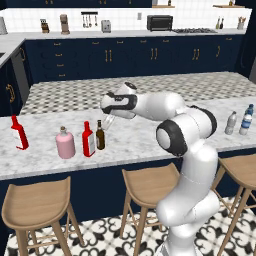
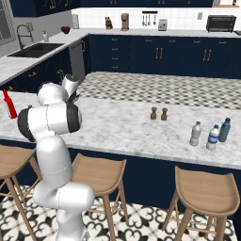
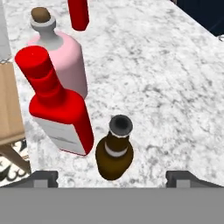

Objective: Move the plastic bottles in the middle to the plastics group, and the glass bottles in the middle to the glass group.

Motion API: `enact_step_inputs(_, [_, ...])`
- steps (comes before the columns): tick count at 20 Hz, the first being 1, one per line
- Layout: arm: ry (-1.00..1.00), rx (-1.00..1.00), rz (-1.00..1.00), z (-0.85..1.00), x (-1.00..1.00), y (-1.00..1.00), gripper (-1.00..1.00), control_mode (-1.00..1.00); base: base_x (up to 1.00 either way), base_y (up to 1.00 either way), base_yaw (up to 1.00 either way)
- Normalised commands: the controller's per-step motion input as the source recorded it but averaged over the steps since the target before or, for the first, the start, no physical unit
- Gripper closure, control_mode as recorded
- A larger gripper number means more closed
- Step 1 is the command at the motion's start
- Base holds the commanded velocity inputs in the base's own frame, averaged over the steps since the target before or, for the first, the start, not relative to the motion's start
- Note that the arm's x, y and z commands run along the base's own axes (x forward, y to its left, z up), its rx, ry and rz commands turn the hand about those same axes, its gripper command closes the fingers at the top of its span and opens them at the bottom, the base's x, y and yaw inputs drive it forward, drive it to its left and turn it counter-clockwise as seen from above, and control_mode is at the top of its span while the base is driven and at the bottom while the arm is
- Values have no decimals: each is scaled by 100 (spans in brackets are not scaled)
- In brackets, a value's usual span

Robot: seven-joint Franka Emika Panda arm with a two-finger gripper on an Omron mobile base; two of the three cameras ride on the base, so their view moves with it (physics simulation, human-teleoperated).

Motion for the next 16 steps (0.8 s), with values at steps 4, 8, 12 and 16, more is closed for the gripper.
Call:
enact_step_inputs(4, [3,0,0,55,-30,-44,-100,-100,0,0,0])
enact_step_inputs(8, [0,0,-1,31,-56,-61,-100,-100,0,0,0])
enact_step_inputs(12, [0,0,-14,27,-81,-80,-100,-100,0,0,0])
enact_step_inputs(16, [8,0,-43,4,-49,-77,-100,-100,0,0,0])
